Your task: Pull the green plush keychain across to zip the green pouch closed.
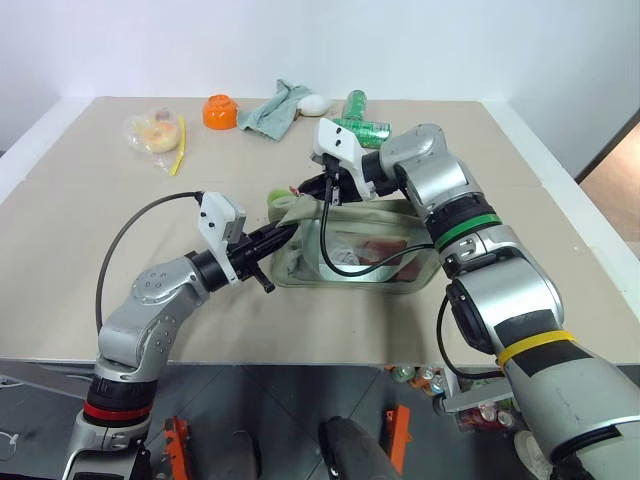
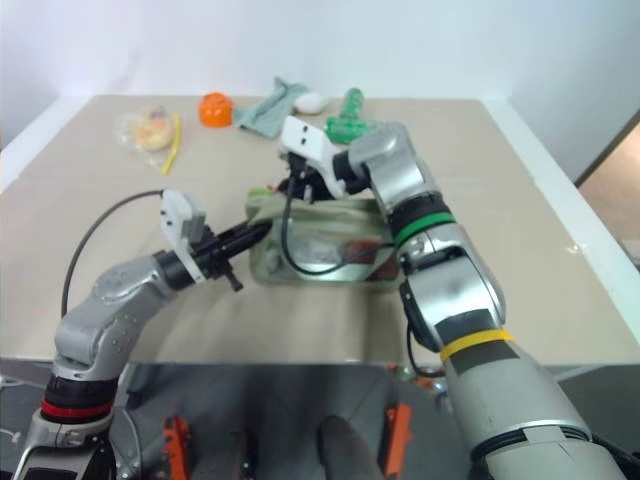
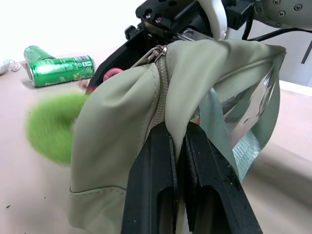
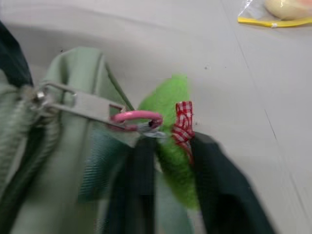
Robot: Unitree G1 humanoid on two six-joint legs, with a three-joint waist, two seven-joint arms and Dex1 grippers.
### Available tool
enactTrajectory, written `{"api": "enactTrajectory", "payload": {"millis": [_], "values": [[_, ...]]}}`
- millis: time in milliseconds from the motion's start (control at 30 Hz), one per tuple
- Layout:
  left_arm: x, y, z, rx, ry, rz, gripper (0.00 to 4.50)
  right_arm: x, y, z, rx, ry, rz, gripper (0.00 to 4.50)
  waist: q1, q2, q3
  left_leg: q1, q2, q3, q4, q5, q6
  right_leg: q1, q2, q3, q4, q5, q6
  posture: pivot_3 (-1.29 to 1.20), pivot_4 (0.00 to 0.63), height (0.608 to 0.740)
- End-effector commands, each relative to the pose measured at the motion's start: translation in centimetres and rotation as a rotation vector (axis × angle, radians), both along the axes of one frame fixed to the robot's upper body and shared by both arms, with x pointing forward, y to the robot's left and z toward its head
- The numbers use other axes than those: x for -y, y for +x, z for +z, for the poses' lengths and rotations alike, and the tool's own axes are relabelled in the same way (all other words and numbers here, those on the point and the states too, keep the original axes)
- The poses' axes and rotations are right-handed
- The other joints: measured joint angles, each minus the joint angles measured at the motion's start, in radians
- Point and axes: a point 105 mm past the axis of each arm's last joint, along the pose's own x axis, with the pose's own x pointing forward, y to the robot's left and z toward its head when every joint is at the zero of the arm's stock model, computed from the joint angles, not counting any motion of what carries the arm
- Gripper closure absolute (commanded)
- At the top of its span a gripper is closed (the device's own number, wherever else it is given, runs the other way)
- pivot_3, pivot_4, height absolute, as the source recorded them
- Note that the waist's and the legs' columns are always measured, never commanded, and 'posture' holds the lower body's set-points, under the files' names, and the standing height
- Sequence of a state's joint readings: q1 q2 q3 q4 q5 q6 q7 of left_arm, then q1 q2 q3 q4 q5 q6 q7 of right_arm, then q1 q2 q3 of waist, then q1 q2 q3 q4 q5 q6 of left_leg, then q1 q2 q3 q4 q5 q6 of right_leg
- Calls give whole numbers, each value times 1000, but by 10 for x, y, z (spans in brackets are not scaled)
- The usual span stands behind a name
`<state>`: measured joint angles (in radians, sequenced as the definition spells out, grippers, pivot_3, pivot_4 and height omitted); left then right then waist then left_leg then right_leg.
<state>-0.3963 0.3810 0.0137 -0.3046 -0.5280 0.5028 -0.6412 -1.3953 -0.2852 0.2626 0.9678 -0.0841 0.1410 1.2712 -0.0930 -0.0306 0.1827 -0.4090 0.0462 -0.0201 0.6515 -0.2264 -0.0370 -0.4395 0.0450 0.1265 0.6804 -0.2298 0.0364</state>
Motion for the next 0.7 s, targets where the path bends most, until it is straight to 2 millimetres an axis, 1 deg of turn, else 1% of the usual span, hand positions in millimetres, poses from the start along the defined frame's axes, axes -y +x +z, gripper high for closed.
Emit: {"api": "enactTrajectory", "payload": {"millis": [33, 267, 333, 367, 433, 467, 700], "values": [[-2, -2, 18, 77, -10, 16, 4500, -7, -2, 12, 35, 11, 28, 4489, 0, 0, 0, 0, 0, 0, 0, 0, 0, 0, 0, 0, 0, 0, 0, 0, 150, 740], [-6, 1, 17, 63, -23, 46, 4500, -4, -4, 31, 43, 96, 31, 4489, 0, 0, 0, 0, 0, 0, 0, 0, 0, 0, 0, 0, 0, 0, 0, 0, 150, 740], [-8, 3, 18, 55, -38, 65, 4500, 3, -5, 48, 101, 139, 26, 4489, 0, 0, 0, 0, 0, 0, 0, 0, 0, 0, 0, 0, 0, 0, 0, 0, 150, 740], [-9, 4, 18, 51, -44, 71, 4500, 5, -5, 53, 121, 152, 25, 4489, 0, 0, 0, 0, 0, 0, 0, 0, 0, 0, 0, 0, 0, 0, 0, 0, 150, 740], [-10, 6, 20, 39, -70, 91, 4500, 16, -7, 73, 207, 188, 14, 4489, 1, 0, 0, 0, 0, 0, 0, 0, 0, 0, 0, 0, 0, 0, 0, 0, 150, 740], [-11, 7, 21, 33, -82, 100, 4500, 21, -9, 80, 242, 195, 12, 4489, 2, 0, 0, -1, 0, 0, 0, 0, 0, 0, 0, 0, 0, 0, 0, 0, 150, 740], [-12, 10, 23, 17, -93, 110, 4500, 42, -14, 108, 411, 294, -64, 4489, -3, 0, 0, 0, 0, 0, -1, 0, 0, 0, 0, 0, 0, 0, 1, 0, 150, 740]]}}
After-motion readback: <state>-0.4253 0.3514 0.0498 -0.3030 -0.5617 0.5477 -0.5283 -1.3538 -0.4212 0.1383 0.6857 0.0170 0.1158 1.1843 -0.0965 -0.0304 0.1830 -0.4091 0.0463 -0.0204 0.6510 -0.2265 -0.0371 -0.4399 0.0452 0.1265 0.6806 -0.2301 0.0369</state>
